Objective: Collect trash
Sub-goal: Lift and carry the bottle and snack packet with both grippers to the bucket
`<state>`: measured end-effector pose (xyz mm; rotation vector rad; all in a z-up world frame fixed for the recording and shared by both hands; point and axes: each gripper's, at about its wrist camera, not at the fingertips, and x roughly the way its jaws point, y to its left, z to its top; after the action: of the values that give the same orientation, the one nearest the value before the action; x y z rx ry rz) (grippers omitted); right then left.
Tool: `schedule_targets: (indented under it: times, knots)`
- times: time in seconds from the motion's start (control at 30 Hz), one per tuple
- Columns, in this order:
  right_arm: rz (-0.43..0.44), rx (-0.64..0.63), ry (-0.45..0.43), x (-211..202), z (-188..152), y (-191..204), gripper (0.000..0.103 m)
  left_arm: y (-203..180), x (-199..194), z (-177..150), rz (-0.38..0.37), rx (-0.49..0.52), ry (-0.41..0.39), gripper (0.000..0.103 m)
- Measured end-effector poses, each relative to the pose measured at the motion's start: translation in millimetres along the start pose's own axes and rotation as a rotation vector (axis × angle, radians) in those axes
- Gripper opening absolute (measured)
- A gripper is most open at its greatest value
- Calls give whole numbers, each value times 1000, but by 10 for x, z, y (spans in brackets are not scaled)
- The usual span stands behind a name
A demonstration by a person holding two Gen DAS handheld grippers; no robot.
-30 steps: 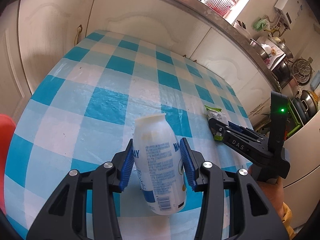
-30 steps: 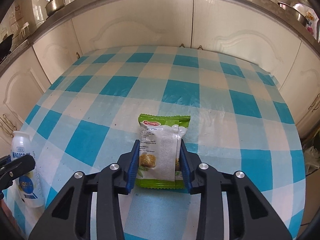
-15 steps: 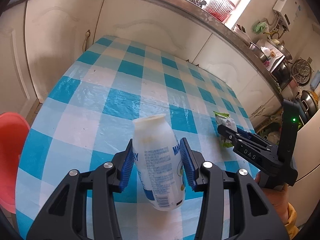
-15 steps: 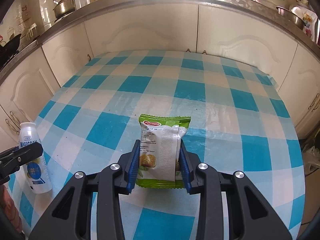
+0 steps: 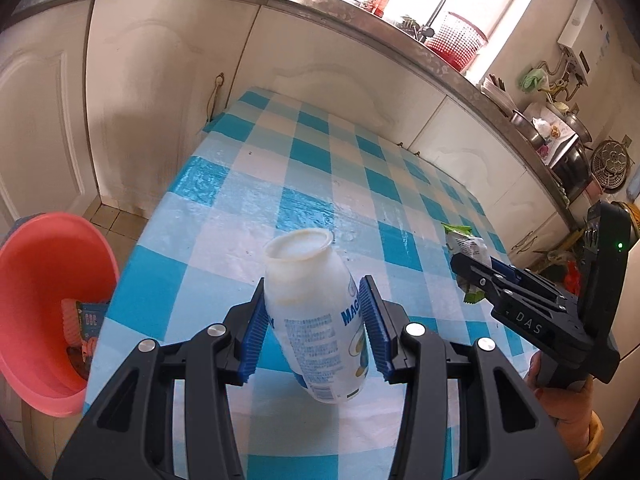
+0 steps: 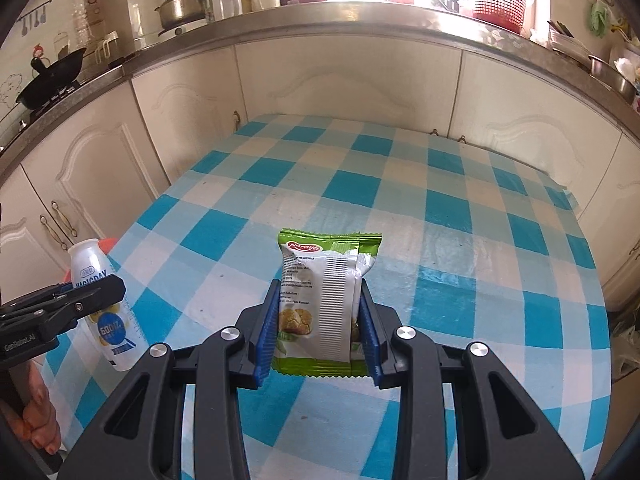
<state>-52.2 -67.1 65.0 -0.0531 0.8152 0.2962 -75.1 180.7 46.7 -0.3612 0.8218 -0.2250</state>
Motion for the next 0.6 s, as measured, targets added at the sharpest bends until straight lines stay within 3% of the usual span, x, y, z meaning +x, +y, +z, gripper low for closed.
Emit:
schedule_targets:
  times: [0.6]
  knots:
    - [163, -198, 19, 21, 95, 1151, 37, 743, -495, -48, 55, -148, -93, 45]
